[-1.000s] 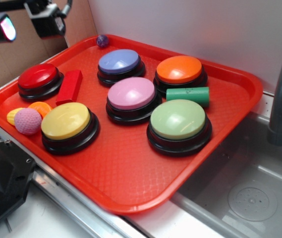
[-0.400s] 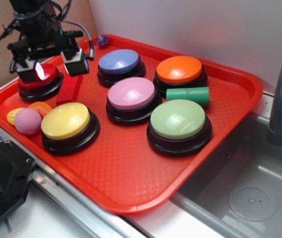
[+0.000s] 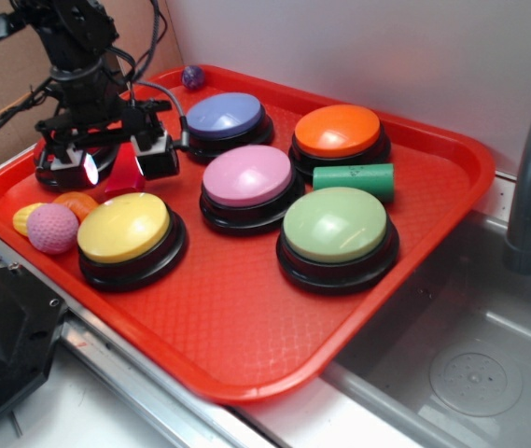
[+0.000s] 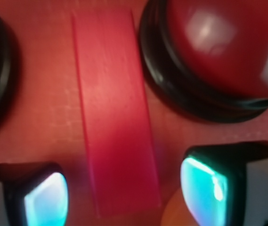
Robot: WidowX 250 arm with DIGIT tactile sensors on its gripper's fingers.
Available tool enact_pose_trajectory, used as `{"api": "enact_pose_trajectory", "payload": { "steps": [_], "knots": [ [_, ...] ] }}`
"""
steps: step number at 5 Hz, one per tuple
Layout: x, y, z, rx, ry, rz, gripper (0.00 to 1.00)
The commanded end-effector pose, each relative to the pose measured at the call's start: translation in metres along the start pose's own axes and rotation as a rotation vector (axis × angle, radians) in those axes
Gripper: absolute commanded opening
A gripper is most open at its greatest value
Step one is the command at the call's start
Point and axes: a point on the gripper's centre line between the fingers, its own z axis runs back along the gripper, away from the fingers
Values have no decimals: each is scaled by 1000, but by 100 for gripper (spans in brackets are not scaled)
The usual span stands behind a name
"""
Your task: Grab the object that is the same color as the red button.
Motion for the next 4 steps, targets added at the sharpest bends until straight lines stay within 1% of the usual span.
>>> {"api": "enact_pose_trajectory", "payload": {
  "steps": [1, 2, 3, 4],
  "knots": [
    [5, 8, -10, -8, -19, -4, 100],
    [3, 7, -12, -34, -34, 2, 45],
    [1, 6, -9, -42, -44, 8, 0],
    [0, 3, 1, -53, -55, -24, 0]
  ]
}}
